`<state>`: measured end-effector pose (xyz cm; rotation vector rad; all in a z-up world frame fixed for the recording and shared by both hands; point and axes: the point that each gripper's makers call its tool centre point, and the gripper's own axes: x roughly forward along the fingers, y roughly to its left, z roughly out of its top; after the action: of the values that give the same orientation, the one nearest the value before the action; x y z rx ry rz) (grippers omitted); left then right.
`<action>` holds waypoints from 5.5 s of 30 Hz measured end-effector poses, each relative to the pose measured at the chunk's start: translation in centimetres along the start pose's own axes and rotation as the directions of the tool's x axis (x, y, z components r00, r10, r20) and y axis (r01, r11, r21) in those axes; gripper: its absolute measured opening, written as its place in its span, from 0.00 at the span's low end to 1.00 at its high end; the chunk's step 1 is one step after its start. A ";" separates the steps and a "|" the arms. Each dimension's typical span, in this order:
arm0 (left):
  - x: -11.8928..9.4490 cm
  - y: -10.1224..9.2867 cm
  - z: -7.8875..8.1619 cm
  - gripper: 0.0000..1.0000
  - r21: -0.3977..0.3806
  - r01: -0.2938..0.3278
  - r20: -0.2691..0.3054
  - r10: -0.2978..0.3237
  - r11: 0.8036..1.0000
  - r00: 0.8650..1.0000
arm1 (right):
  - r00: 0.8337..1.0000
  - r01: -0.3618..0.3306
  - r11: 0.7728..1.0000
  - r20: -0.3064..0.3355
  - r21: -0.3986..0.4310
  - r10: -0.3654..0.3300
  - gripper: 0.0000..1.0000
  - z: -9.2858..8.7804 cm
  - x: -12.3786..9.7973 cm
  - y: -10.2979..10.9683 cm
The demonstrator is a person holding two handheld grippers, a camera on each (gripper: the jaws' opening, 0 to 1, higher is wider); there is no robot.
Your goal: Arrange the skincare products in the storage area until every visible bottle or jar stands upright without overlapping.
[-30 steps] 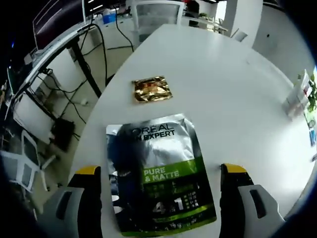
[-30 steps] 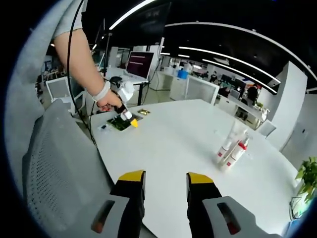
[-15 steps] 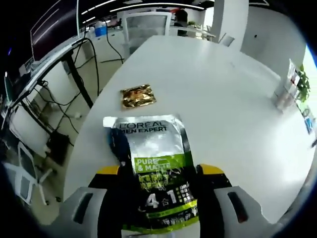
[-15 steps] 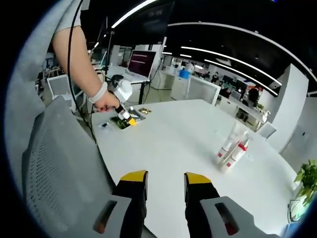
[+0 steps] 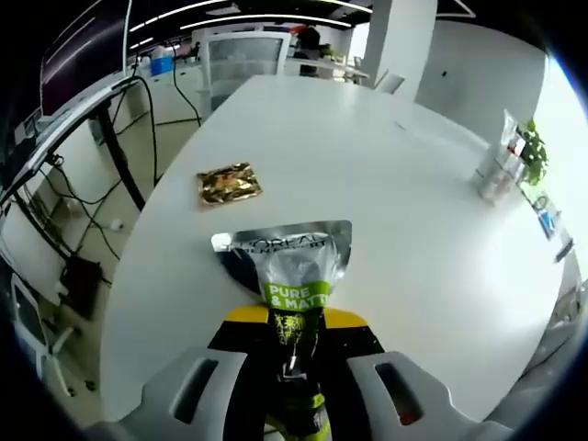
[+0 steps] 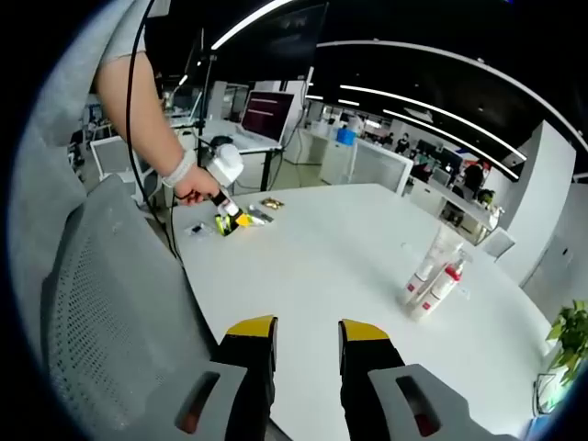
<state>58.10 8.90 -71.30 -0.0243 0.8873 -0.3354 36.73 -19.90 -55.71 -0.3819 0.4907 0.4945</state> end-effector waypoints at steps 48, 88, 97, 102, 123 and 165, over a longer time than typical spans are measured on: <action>-18.4 -27.4 -0.3 0.08 0.330 0.612 0.213 -0.688 0.719 0.694 | 0.971 -0.181 0.921 0.211 0.343 0.113 0.23 3.2 -1.1 0.9; -20.7 -30.0 -2.2 0.36 0.384 0.737 0.113 -0.820 0.557 0.561 | 0.830 -0.551 0.393 0.532 0.736 0.167 0.00 7.1 -1.5 1.3; -20.7 -29.5 -1.8 0.29 0.374 0.729 0.131 -0.811 0.573 0.570 | 0.831 -0.546 0.420 0.530 0.725 0.167 0.00 7.0 -2.2 -0.3; -20.8 -28.5 -0.8 0.20 0.406 0.673 0.187 -0.777 0.618 0.601 | 0.836 -0.537 0.445 0.522 0.716 0.169 0.00 7.0 -2.4 -0.8; -24.0 -31.3 -1.8 0.31 0.351 0.841 0.131 -0.911 0.411 0.390 | 0.619 -0.785 0.339 0.651 0.518 0.440 0.00 10.2 -5.9 3.1; -27.0 -31.7 -0.7 0.01 -0.016 0.989 0.196 -0.970 0.145 0.145 | 0.557 -0.825 0.243 0.662 0.510 0.501 0.00 9.0 -6.1 5.4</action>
<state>33.04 -13.02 -46.31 -0.8373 0.6138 -1.5551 32.35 -13.56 -46.31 0.9009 0.4364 1.1311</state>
